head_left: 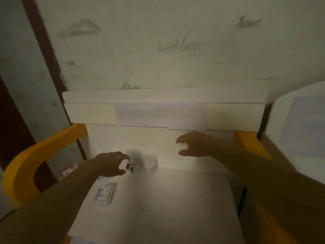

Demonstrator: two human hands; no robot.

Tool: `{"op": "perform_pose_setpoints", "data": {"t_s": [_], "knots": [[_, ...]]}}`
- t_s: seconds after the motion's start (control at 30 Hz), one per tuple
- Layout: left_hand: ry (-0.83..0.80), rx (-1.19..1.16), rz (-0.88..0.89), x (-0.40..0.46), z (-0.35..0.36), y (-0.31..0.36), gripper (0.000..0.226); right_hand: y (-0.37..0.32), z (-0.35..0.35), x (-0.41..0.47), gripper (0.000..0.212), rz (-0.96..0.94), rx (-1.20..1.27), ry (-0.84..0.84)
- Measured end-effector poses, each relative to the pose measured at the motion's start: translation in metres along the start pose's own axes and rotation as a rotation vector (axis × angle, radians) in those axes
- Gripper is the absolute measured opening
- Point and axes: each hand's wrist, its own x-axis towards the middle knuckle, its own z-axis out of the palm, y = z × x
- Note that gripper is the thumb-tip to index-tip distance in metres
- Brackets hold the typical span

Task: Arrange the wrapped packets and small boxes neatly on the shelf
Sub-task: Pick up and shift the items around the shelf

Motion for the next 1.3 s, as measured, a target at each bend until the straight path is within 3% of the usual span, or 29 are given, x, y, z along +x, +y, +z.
{"op": "perform_pose_setpoints", "data": {"t_s": [0.23,0.43,0.73,0.87,1.07,1.3], "knots": [[0.042,-0.188,0.162,0.063,0.046,-0.045,0.076,-0.05,0.061,0.07,0.056,0.11,-0.025,-0.131],[0.132,-0.198,0.282,0.093,0.083,-0.056,0.091,-0.079,0.098,0.101,0.066,0.129,0.026,-0.148],[0.189,-0.172,0.32,0.104,0.107,-0.059,0.075,-0.1,0.139,0.131,0.082,0.206,0.046,-0.13],[0.115,-0.335,0.342,0.098,0.111,-0.058,0.074,-0.105,0.149,0.132,0.092,0.278,0.095,-0.153],[0.15,-0.351,0.39,0.085,0.09,-0.059,0.069,-0.108,0.14,0.114,0.079,0.282,0.17,-0.168],[0.174,-0.306,0.423,0.08,0.025,-0.046,0.063,-0.093,0.066,0.073,0.081,0.32,0.107,-0.081]]}}
